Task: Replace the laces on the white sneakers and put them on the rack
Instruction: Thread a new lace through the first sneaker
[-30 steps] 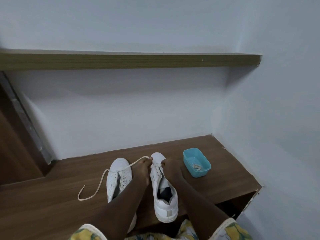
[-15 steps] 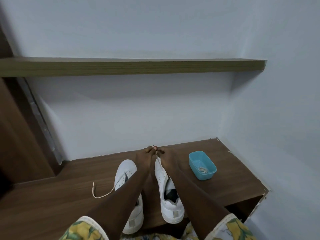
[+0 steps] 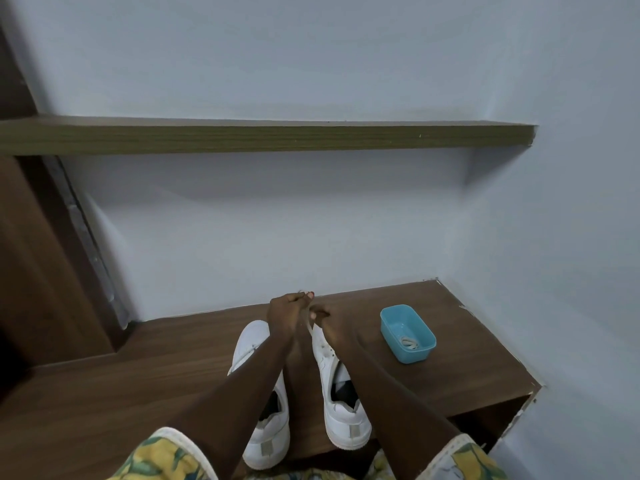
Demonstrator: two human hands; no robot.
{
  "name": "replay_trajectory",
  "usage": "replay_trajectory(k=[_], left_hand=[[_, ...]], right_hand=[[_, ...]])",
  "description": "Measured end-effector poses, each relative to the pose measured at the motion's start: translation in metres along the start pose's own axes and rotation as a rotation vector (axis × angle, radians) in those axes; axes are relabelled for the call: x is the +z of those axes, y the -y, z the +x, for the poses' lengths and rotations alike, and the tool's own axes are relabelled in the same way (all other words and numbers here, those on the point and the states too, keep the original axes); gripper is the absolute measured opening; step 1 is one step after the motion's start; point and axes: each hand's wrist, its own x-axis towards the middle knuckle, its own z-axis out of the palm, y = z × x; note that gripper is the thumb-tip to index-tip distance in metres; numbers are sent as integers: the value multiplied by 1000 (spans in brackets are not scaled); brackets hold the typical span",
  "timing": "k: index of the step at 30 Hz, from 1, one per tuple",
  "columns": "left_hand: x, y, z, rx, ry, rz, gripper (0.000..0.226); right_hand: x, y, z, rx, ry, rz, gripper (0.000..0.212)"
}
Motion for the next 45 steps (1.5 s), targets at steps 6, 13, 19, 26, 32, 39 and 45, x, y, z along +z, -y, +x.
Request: replay_trajectory(k=[6, 13, 19, 26, 32, 39, 45], left_hand=[[-2, 2, -2, 24, -6, -12, 36], [-3, -3, 2, 11, -68, -67, 13], [-5, 9, 0, -5, 79, -31, 26], [-4, -2, -7, -33, 6, -155, 11], [-8, -1, 6, 7, -4, -70, 3], [-7, 11, 4, -5, 85, -41, 13], [-10, 8, 10, 13, 2, -53, 9]], right_hand=[[0, 7, 2, -57, 16, 106, 30], [5, -18, -7, 41, 141, -134, 15], [5, 4, -12, 2, 10, 230, 18], [10, -1, -12, 53, -11, 56, 18], [8, -11, -19, 51, -3, -9, 19], [8, 9, -15, -15, -50, 229, 17], [6, -9, -21, -37, 98, -186, 23]])
